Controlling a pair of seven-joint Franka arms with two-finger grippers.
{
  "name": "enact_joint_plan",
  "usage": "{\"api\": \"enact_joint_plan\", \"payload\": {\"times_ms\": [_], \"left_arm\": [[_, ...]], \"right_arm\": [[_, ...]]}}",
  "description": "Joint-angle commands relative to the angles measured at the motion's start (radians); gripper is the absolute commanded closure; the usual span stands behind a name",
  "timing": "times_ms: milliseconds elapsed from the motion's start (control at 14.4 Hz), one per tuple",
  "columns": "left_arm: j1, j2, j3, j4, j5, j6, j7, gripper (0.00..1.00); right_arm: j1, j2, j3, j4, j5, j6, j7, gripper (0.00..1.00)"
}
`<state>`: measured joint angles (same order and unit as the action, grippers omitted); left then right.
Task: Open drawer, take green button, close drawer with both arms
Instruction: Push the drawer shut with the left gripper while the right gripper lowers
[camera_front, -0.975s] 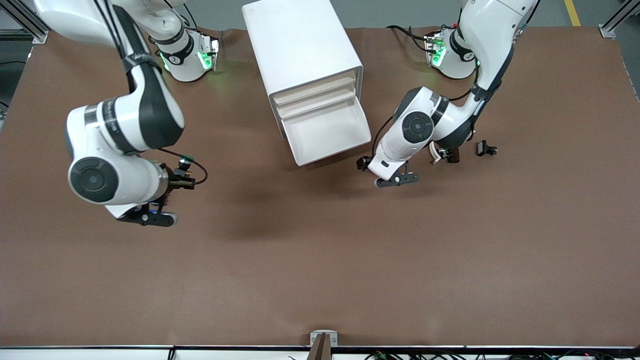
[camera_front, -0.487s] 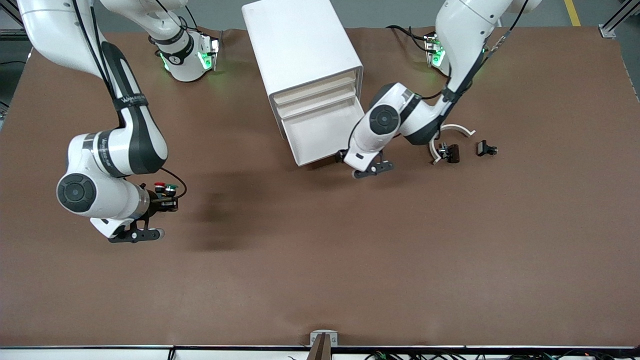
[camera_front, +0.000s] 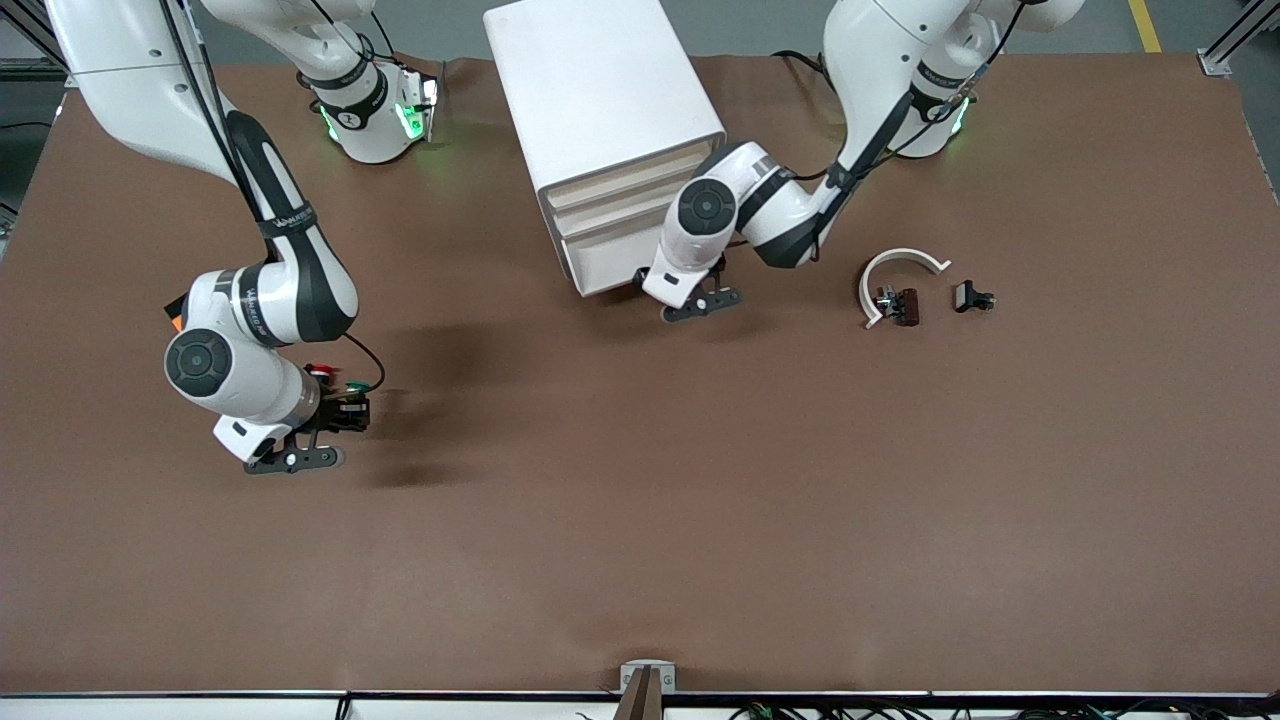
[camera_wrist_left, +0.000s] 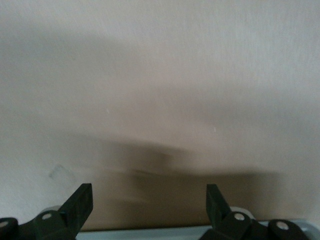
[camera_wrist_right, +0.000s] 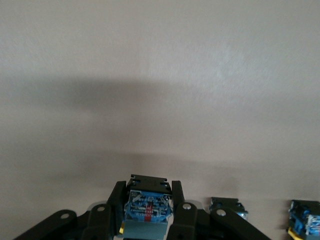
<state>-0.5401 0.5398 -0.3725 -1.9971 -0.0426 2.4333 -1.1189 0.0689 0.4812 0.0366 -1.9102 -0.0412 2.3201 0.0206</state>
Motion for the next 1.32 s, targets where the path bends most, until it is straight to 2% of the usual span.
{"api": "enact_joint_plan", "payload": {"times_ms": [0, 418, 766, 835, 905, 1044, 1253], "left_arm": [[-0.037, 0.011, -0.017, 0.012, -0.026, -0.002, -0.045, 0.0], [-0.04, 0.014, -0.065, 0.012, -0.071, -0.002, -0.068, 0.0], [-0.041, 0.022, -0.065, 0.015, -0.071, -0.002, -0.084, 0.0], [-0.034, 0.017, -0.06, 0.018, -0.069, -0.002, -0.084, 0.0], [-0.024, 0.017, -0.048, 0.033, -0.066, -0.004, -0.081, 0.0], [0.023, 0.002, -0.019, 0.057, -0.06, -0.01, -0.081, 0.0], [0.13, -0.053, -0.011, 0.06, -0.057, -0.013, -0.076, 0.0]], "right_arm": [[-0.014, -0.03, 0.014, -0.058, -0.016, 0.016, -0.005, 0.73], [-0.009, -0.01, 0.014, -0.089, -0.019, 0.068, -0.005, 0.71], [-0.014, 0.014, 0.014, -0.099, -0.028, 0.099, -0.005, 0.7], [-0.014, 0.017, 0.014, -0.101, -0.029, 0.097, -0.005, 0.66], [-0.015, 0.022, 0.014, -0.102, -0.028, 0.099, -0.005, 0.59], [-0.015, 0.024, 0.014, -0.101, -0.028, 0.097, -0.004, 0.0], [-0.015, -0.004, 0.014, -0.093, -0.028, 0.067, 0.004, 0.0]]}}
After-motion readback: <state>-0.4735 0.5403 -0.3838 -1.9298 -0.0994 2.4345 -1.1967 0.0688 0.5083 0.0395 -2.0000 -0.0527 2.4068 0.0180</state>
